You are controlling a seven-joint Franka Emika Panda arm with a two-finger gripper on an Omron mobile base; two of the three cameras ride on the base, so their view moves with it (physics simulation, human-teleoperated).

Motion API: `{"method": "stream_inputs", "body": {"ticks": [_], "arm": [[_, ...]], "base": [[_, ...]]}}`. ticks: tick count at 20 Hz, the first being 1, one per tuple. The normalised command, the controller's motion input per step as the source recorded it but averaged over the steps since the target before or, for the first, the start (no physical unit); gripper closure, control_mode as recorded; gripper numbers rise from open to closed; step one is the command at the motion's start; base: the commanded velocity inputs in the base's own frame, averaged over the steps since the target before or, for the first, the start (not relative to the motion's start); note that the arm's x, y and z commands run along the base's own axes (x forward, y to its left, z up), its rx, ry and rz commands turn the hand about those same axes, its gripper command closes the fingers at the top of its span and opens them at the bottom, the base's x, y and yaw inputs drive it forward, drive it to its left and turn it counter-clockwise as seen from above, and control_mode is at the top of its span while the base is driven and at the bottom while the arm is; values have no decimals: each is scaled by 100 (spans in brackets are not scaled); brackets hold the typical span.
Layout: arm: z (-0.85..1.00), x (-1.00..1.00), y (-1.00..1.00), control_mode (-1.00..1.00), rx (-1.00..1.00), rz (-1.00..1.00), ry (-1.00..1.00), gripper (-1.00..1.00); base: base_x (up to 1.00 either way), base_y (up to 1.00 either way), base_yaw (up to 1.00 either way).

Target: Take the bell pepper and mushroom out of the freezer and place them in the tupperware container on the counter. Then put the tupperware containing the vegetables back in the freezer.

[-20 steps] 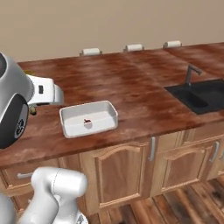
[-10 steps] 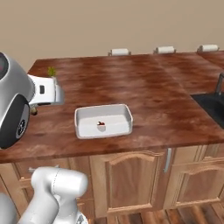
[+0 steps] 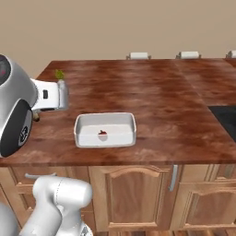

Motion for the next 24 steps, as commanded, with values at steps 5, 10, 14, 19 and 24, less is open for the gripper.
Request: {"method": "stream_inputs", "body": {"ticks": [5, 10, 14, 19, 24], "arm": [[0, 0, 0, 100, 0, 0, 0, 100], [0, 0, 0, 100, 0, 0, 0, 100], [-2, 8, -1, -100, 0, 1, 1, 100], [-6, 63, -1, -100, -1, 8, 6, 100], [-61, 81, 9, -100, -16, 9, 21, 100]], "base": [[4, -16, 11], [0, -17, 2], [3, -5, 0], [0, 0, 0], [0, 0, 0]]}}
